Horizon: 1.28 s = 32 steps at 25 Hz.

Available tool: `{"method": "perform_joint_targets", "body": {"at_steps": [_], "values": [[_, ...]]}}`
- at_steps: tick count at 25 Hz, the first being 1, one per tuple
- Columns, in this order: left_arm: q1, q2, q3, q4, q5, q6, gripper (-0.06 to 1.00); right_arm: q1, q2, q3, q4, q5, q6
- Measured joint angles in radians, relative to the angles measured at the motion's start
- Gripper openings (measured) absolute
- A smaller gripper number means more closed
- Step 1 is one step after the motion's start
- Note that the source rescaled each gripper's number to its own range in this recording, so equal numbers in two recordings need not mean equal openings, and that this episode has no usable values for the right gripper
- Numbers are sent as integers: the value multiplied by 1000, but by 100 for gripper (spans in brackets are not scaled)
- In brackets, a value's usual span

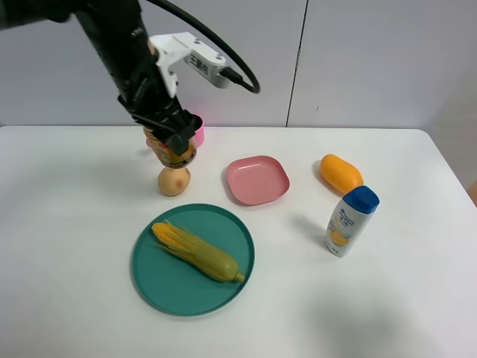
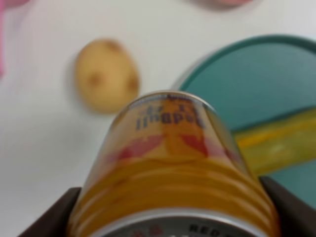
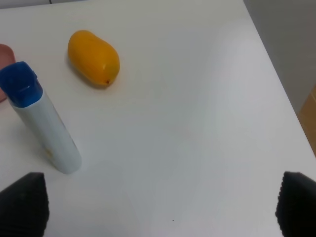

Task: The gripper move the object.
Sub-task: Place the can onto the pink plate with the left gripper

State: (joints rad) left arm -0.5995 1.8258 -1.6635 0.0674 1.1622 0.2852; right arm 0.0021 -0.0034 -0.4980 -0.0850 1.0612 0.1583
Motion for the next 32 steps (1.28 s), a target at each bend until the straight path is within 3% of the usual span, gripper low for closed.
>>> {"method": "perform_joint_targets", "body": {"at_steps": [6, 13, 24, 32], "values": [[-68, 177, -181, -12, -5, 38, 4, 0, 0, 0, 0, 0, 0], [-74, 339, -329, -67, -42, 85, 4, 0, 0, 0, 0, 0, 0], [-74, 508, -390, -67, -149, 124, 4, 0, 0, 0, 0, 0, 0], [-74, 539, -390, -57, -284, 151, 4, 0, 0, 0, 0, 0, 0]]}}
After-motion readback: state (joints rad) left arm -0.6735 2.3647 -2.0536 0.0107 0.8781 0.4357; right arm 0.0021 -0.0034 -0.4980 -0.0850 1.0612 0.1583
